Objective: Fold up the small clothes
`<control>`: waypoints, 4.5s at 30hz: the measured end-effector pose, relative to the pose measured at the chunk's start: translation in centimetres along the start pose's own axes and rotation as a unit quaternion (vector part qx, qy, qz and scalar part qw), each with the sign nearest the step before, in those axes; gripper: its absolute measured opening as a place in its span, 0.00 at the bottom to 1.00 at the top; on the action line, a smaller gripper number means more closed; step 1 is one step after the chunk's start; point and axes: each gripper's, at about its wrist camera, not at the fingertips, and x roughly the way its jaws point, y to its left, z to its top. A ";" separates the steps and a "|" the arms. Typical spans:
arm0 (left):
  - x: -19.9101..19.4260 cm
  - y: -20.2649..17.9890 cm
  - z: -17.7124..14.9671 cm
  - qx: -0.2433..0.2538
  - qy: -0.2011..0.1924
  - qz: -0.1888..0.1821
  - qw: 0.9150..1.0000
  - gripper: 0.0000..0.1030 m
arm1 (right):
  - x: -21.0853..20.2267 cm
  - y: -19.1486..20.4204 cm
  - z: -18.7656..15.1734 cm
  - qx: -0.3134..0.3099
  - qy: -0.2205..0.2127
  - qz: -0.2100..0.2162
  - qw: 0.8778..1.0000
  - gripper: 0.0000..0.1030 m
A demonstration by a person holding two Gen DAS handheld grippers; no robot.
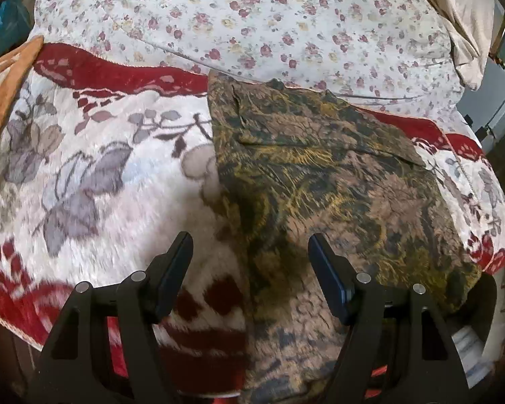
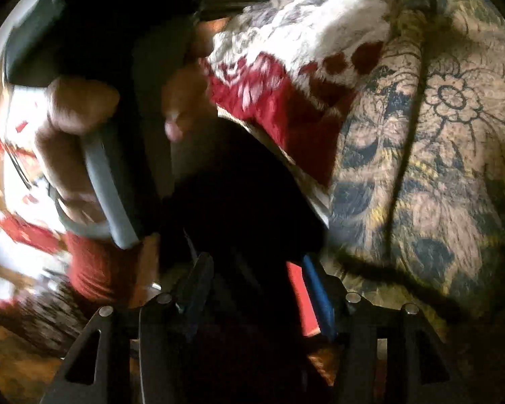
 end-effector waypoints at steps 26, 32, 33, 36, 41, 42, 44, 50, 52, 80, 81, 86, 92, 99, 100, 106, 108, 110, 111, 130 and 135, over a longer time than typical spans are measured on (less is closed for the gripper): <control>-0.4 2.2 -11.5 -0.044 0.063 -0.041 0.996 0.69 | -22.5 -8.8 -12.4 0.143 -0.152 -0.229 0.951 0.73; 0.3 2.1 -13.7 -0.030 0.102 -0.042 0.993 0.69 | -24.4 -11.0 -12.4 0.187 -0.187 -0.242 0.934 0.73; 0.7 2.1 -14.1 -0.031 0.111 -0.044 0.992 0.69 | -24.5 -11.5 -12.4 0.193 -0.193 -0.241 0.931 0.73; 1.6 2.0 -14.8 -0.030 0.131 -0.058 0.989 0.69 | -23.7 -11.9 -12.5 0.197 -0.182 -0.222 0.937 0.73; 2.0 1.6 -14.7 -0.027 0.132 -0.089 0.987 0.69 | -21.9 -11.2 -12.1 0.160 -0.152 -0.238 0.946 0.50; 2.3 1.5 -14.8 -0.027 0.134 -0.094 0.986 0.69 | -22.2 -11.0 -12.1 0.162 -0.159 -0.238 0.944 0.37; 3.1 1.2 -15.1 -0.022 0.151 -0.094 0.984 0.63 | -22.5 -11.4 -12.2 0.177 -0.168 -0.228 0.943 0.32; 4.2 0.3 -15.4 -0.014 0.167 -0.096 0.981 0.47 | -21.6 -12.5 -12.5 0.193 -0.150 -0.237 0.940 0.32; 4.1 0.6 -15.4 -0.020 0.164 -0.094 0.982 0.28 | -21.4 -13.0 -12.5 0.201 -0.160 -0.226 0.940 0.36; -1.7 1.6 8.6 -0.037 -0.098 -0.184 0.977 0.05 | -34.5 -13.2 0.9 0.155 -0.405 -0.172 0.885 0.13; -0.6 1.7 10.2 -0.038 -0.099 -0.181 0.978 0.05 | -34.8 -14.2 2.0 0.160 -0.407 -0.174 0.882 0.13; 5.8 2.4 15.6 -0.053 -0.077 -0.156 0.983 0.05 | -35.5 -20.4 6.0 0.201 -0.405 -0.187 0.872 0.13; 13.4 4.1 18.4 -0.075 -0.029 -0.114 0.990 0.06 | -33.8 -29.6 10.1 0.276 -0.353 -0.201 0.871 0.13; 11.2 6.1 18.6 -0.084 -0.056 -0.105 0.989 0.49 | -35.7 -27.6 8.1 0.261 -0.359 -0.248 0.861 0.37; 10.2 6.0 18.4 -0.076 -0.060 -0.106 0.990 0.50 | -36.0 -26.6 7.5 0.245 -0.365 -0.260 0.860 0.45; 9.2 2.1 15.0 0.025 -0.017 -0.092 0.995 0.50 | -32.4 -22.7 7.2 0.151 -0.275 -0.277 0.908 0.45; 10.9 0.6 14.3 0.043 0.015 -0.087 0.995 0.50 | -30.4 -23.6 8.5 0.144 -0.246 -0.282 0.916 0.45; 13.3 -0.6 14.1 0.058 0.047 -0.066 0.995 0.50 | -28.9 -25.5 10.8 0.150 -0.223 -0.288 0.919 0.45; 14.7 -1.1 14.5 0.068 0.060 -0.052 0.995 0.50 | -28.5 -26.6 12.2 0.156 -0.215 -0.294 0.918 0.45; 14.6 4.7 18.5 -0.066 0.018 -0.075 0.995 0.50 | -33.4 -29.8 13.6 0.171 -0.242 -0.359 0.885 0.61; 12.1 4.6 15.1 -0.078 0.016 -0.084 0.993 0.50 | -31.6 -35.9 16.4 0.248 -0.215 -0.437 0.837 0.39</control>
